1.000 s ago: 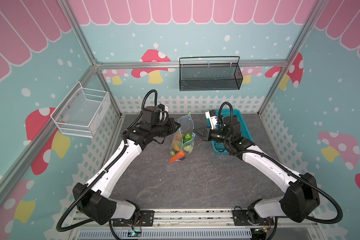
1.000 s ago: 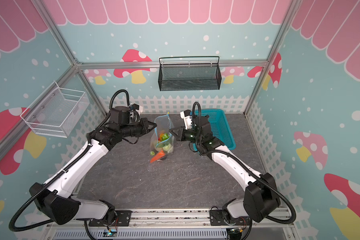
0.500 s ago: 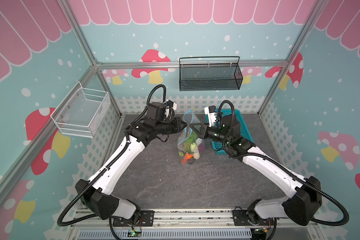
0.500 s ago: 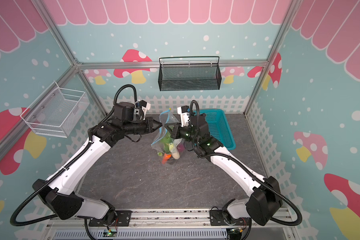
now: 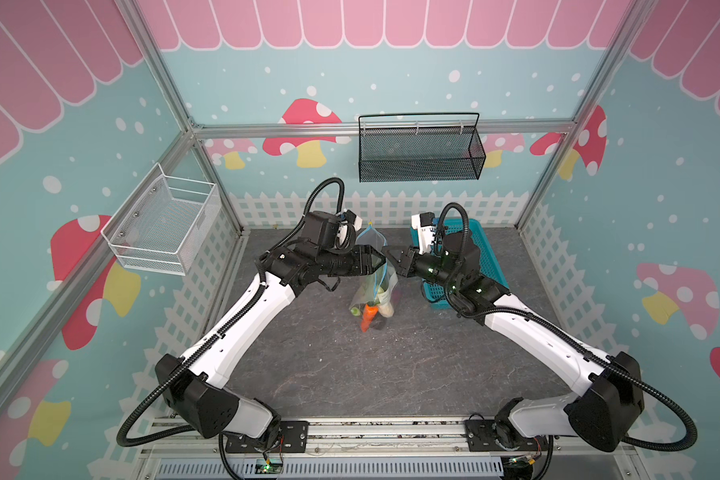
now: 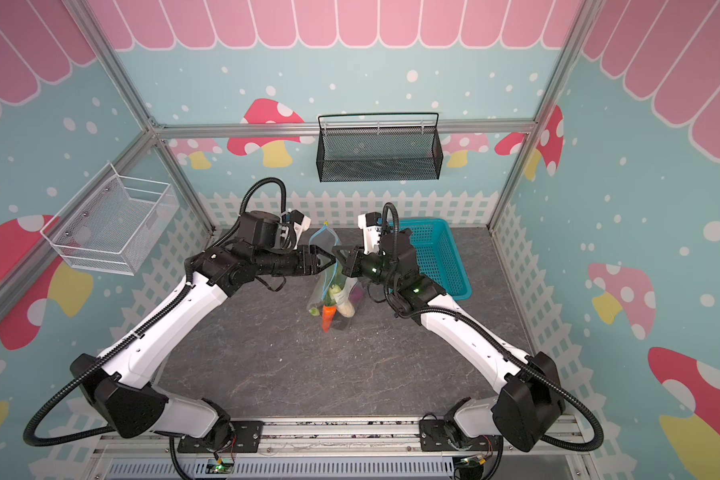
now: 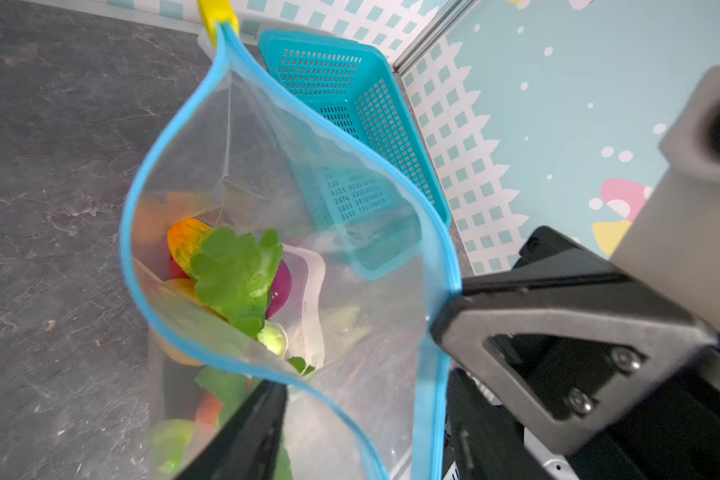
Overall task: Place the food in the zip-top bag and seal the zipper
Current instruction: 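Lift the bag upright with both grippers holding opposite zipper edges, then release the zipper and draw back the right gripper while the left holds the bag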
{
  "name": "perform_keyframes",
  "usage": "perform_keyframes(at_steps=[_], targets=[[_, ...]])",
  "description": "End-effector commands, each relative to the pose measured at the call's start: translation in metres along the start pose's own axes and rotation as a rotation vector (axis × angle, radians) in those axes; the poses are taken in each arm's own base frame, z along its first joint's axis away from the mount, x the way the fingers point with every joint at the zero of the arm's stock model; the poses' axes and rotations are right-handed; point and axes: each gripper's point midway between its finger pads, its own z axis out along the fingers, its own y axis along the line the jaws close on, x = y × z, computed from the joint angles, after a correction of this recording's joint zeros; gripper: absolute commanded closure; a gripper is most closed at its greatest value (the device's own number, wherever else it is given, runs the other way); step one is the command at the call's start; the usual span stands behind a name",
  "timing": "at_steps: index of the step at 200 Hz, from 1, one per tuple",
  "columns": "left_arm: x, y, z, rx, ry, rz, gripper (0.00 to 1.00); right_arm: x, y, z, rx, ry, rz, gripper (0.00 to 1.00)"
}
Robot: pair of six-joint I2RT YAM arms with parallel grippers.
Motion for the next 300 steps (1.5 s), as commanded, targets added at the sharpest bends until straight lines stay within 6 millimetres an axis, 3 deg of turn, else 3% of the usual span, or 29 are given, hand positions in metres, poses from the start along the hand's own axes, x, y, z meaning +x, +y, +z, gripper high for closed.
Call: perform_keyframes(at_steps=[1, 52, 100, 131, 165, 215, 238, 253, 264, 275, 300], targets=[[0.006, -0.004, -0.022, -0.038, -0.035, 0.075, 0.23, -0.009, 0.011, -0.003, -0.041, -0.047, -0.003, 1.0], [0.04, 0.0, -0.035, -0.211, -0.001, 0.216, 0.15, -0.01, 0.012, 0.001, -0.053, -0.049, -0.006, 1.0], [0.059, 0.002, -0.028, -0.329, 0.014, 0.302, 0.13, -0.011, 0.011, 0.003, -0.054, -0.058, 0.0, 1.0], [0.059, 0.007, -0.023, -0.372, 0.01, 0.281, 0.25, -0.012, 0.012, 0.003, -0.057, -0.064, -0.002, 1.0], [0.057, 0.002, -0.018, -0.354, 0.014, 0.259, 0.51, -0.012, 0.009, 0.003, -0.05, -0.072, -0.003, 1.0], [0.061, 0.003, -0.01, -0.342, 0.028, 0.253, 0.69, -0.014, 0.006, 0.002, -0.031, -0.085, -0.009, 1.0], [0.059, 0.004, -0.009, -0.351, 0.026, 0.254, 0.84, -0.014, 0.007, 0.002, -0.033, -0.086, -0.015, 1.0], [0.056, 0.002, -0.01, -0.35, 0.014, 0.259, 1.0, -0.015, 0.009, 0.001, -0.042, -0.088, -0.026, 1.0], [0.052, 0.003, -0.012, -0.359, 0.003, 0.259, 1.0, -0.015, 0.011, 0.0, -0.05, -0.09, -0.042, 1.0], [0.049, 0.004, -0.015, -0.367, -0.013, 0.261, 1.0, -0.016, 0.014, -0.002, -0.06, -0.094, -0.068, 0.95], [0.038, 0.013, -0.026, -0.407, -0.065, 0.278, 1.0, -0.023, 0.018, -0.01, -0.056, -0.12, -0.189, 0.69]])
